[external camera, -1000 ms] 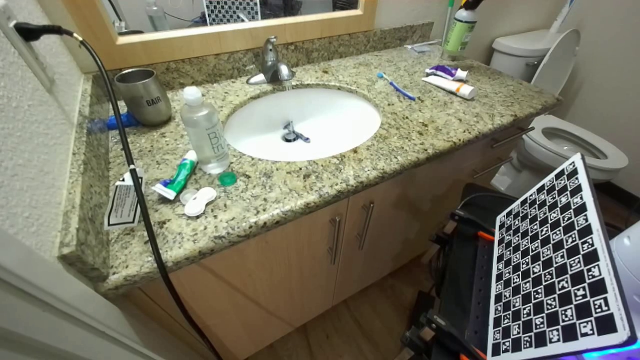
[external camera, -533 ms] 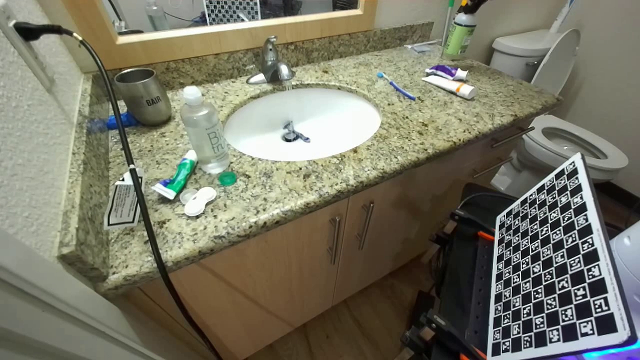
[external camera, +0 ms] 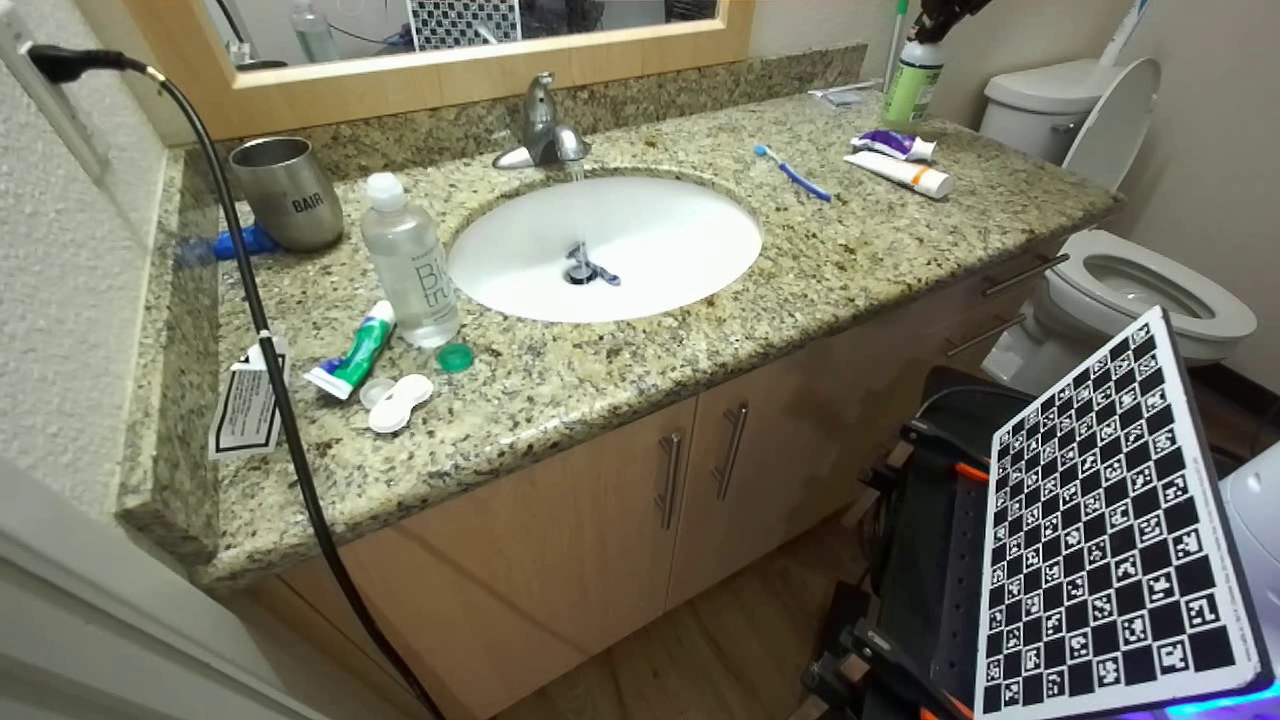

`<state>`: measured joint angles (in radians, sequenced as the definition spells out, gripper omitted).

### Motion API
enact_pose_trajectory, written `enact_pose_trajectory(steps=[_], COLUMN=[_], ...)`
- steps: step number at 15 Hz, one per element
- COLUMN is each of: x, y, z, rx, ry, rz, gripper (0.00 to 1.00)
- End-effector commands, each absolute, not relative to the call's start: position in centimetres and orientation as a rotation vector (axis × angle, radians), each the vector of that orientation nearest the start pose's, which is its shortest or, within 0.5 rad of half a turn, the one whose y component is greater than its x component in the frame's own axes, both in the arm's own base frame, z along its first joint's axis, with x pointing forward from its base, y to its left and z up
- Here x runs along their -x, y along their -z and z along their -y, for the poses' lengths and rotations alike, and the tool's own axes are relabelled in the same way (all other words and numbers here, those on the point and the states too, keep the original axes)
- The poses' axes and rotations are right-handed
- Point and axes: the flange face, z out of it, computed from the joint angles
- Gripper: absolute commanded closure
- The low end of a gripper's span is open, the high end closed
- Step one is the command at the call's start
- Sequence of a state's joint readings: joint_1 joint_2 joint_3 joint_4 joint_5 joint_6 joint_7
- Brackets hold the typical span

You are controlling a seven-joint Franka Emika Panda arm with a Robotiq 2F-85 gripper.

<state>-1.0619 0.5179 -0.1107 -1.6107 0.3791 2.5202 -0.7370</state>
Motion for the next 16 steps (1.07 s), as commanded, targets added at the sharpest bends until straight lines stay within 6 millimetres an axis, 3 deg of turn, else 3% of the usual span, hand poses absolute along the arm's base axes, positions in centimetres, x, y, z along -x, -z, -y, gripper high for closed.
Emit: enact_pose_trajectory(steps=[1,8,15,16], x=[-28.83,-29.49,-29.21,-29.30], y=[-37.20,-36.37,-37.15,-37.12], z=[66.08,66.60,66.35,66.38], rx=[3.067,3.043,3.033,3.036], ry=[0.683,0.636,0.680,0.680], rz=[-1.096,-1.193,-1.167,-1.171], gripper=[0.92,0.92,0.92,0.86])
